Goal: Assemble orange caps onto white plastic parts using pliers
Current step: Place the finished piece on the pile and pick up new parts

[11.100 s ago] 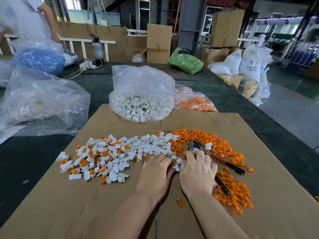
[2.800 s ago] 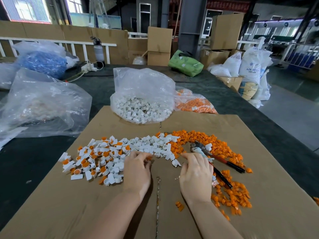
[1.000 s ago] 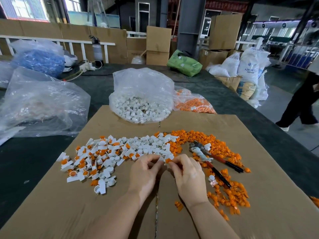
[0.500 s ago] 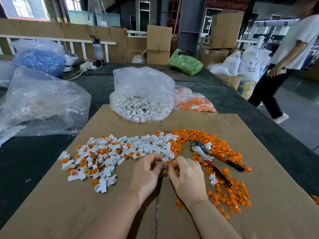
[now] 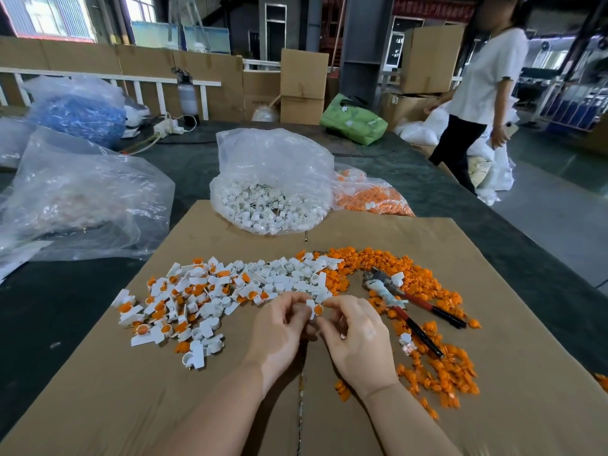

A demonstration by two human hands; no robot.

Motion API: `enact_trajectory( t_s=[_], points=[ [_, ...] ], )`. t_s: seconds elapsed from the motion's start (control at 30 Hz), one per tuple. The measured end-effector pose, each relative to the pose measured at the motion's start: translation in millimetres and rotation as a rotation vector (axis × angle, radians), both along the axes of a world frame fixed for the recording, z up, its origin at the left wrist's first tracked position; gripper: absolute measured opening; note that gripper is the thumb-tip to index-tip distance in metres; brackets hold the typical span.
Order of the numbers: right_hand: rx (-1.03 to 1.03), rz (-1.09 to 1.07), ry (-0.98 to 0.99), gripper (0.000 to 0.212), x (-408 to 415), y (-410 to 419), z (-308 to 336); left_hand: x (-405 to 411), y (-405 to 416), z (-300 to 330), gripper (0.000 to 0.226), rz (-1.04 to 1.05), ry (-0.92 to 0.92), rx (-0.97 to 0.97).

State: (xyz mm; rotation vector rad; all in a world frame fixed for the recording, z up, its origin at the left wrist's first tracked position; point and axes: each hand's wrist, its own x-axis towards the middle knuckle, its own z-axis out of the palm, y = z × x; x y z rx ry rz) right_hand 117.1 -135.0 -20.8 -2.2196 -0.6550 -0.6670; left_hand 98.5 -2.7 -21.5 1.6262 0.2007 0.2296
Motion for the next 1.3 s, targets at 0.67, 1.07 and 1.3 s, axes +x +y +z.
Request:
enact_trajectory(
  t_s=[0.67, 1.07, 1.3],
  points=[
    [-0.027, 0.046, 0.017, 0.026, 0.8, -0.8, 2.7, 5.2, 0.3, -0.9, 0.01, -0.016, -0.015, 0.092],
    [-0.044, 0.029, -0.013, 0.025, 1.8, 0.1, 2.8, 5.0, 0.2, 1.1, 0.01, -0.04, -0.008, 0.065],
    [-0.055, 0.045, -0.009, 0.026, 2.3, -0.4, 2.1, 4.5, -1.5, 4.1, 0.01, -0.042, -0.002, 0.037]
  ],
)
